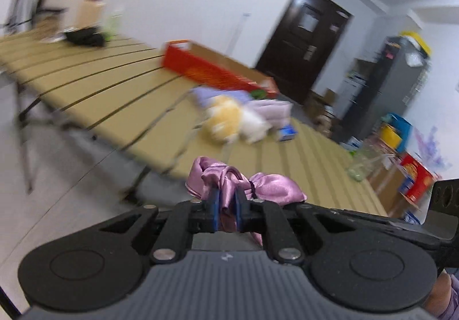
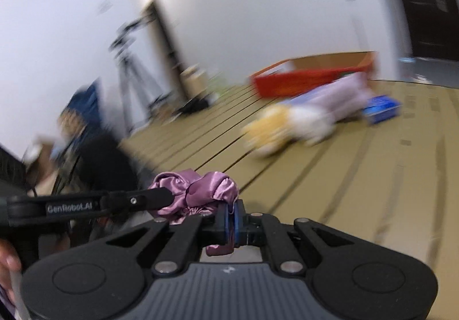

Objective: Collect trash
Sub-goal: 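Grasp the scrunchie with the right gripper too, carry it over the bin, open both, then reach to the table and close both grippers on the yellow-white plush toy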

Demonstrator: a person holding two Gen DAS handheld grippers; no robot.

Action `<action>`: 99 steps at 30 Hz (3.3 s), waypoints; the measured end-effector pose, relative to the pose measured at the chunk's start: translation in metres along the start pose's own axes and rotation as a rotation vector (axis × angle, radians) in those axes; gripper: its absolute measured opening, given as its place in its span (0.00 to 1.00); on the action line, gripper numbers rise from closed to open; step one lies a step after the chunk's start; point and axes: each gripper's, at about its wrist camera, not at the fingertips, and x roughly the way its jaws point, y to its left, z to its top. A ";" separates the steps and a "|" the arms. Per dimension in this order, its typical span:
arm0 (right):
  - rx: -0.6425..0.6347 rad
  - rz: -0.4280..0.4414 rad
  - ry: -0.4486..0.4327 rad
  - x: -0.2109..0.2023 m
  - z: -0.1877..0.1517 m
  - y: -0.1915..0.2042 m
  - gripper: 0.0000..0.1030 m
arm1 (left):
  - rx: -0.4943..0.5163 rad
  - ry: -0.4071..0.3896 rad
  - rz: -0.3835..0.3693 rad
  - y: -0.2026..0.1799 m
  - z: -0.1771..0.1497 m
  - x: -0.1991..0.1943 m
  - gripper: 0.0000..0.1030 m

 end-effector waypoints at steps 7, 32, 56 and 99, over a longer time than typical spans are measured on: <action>-0.123 -0.030 0.286 0.051 -0.060 0.033 0.04 | -0.114 0.217 0.103 0.052 -0.065 0.010 0.10; -0.098 -0.235 0.591 0.148 -0.131 -0.015 0.44 | 0.028 0.547 0.372 0.065 -0.124 0.108 0.63; 0.100 -0.333 -0.286 -0.039 0.035 -0.058 0.49 | 0.406 -0.149 0.169 -0.061 0.049 0.092 0.92; -0.107 -0.274 -0.005 0.007 0.002 -0.050 0.54 | 0.203 0.030 -0.126 -0.031 0.021 0.127 0.52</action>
